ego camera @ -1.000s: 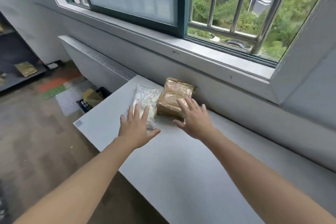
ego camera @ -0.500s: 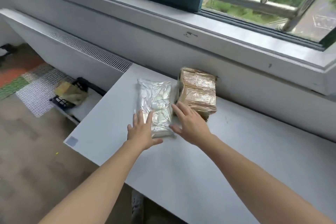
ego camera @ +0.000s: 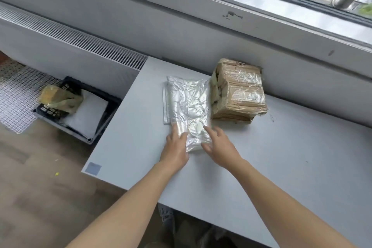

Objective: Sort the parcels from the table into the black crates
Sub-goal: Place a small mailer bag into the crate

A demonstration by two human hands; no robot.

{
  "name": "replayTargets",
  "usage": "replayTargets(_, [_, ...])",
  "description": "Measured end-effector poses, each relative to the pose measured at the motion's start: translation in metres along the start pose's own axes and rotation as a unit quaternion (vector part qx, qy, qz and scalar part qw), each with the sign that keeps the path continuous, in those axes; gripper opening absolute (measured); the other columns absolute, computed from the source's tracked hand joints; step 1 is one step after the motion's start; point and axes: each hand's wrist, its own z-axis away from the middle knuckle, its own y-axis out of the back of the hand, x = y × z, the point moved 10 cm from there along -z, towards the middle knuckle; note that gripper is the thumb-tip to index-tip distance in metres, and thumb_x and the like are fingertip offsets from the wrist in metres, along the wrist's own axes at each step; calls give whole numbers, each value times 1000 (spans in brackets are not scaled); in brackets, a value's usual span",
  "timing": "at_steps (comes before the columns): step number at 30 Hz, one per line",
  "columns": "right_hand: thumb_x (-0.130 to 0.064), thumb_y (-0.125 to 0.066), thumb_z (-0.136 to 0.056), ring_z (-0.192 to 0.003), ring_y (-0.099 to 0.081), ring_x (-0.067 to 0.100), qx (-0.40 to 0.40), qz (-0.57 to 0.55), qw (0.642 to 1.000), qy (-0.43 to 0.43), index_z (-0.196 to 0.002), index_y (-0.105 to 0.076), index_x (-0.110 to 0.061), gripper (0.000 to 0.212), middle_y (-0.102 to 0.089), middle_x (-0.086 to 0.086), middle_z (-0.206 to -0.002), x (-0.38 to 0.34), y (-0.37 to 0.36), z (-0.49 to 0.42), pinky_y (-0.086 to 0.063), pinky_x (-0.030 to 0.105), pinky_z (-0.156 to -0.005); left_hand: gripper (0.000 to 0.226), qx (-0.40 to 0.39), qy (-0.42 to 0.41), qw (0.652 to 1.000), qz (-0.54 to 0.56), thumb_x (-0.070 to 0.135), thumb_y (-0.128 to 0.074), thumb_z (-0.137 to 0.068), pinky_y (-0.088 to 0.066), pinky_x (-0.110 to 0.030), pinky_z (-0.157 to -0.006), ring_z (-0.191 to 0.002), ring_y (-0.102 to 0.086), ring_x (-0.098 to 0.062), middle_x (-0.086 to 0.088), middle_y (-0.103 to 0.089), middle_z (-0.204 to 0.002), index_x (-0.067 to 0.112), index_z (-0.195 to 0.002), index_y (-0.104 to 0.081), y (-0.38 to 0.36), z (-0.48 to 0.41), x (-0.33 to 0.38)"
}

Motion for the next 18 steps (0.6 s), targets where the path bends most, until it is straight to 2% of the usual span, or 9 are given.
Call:
replayTargets(5, [-40,-53,-99,-132,-44,28,4,-21,1000,-7,-152,-34,-25,58,-39,9,-148,-2,12,1,-41,36,-103,51,-2,-18,1000,19,20,-60,-88,-38,-37,-104,-136,-31,-37,-13,2,-162,13,-137,-45,9,11,-2])
replayTargets(8, [-44,-48,-99,-124,-48,33,-24,64,998,-15,-151,-34,-27,56,-41,9,-143,-1,6,5,-42,40,-99,55,-56,-38,997,31,37,-62,-91,-35,-36,-108,-142,-26,-31,-10,-5,-161,15,-139,-46,-5,21,5])
replayTargets(10, [-46,-44,-100,-120,-48,34,-16,135,990,-32,-150,-31,-31,54,-41,7,-142,1,6,8,-42,43,-95,56,-65,-41,996,56,41,-59,-94,-31,-35,-110,-145,-23,-27,-7,-7,-162,17,-142,-44,-6,22,6])
replayTargets(12, [-45,-42,-100,-121,-46,33,23,192,981,-11,-150,-30,-31,53,-40,6,-144,-7,9,3,-41,43,-94,47,-30,-19,997,72,33,-56,-95,-33,-35,-110,-141,-30,-30,-8,-19,-158,14,-138,-47,7,13,-2])
replayTargets(14, [-42,-45,-99,-132,-38,32,47,190,979,48,-151,-30,-30,55,-33,7,-152,-26,9,-8,-38,43,-102,41,25,26,996,85,24,-53,-96,-34,-37,-108,-134,-38,-34,-11,-33,-150,10,-135,-49,26,-2,-17])
replayTargets(16, [-40,-49,-99,-144,-25,29,35,170,980,102,-153,-28,-31,59,-23,7,-160,-45,1,-23,-34,43,-109,44,69,86,986,129,23,-52,-97,-33,-37,-108,-131,-41,-34,-14,-40,-145,10,-139,-48,45,-19,-38])
replayTargets(18, [-41,-50,-98,-147,-19,26,20,136,985,102,-154,-26,-32,61,-19,6,-161,-50,-6,-40,-33,41,-109,54,78,141,969,189,24,-56,-97,-33,-37,-109,-133,-41,-34,-16,-39,-147,11,-146,-40,54,-38,-58])
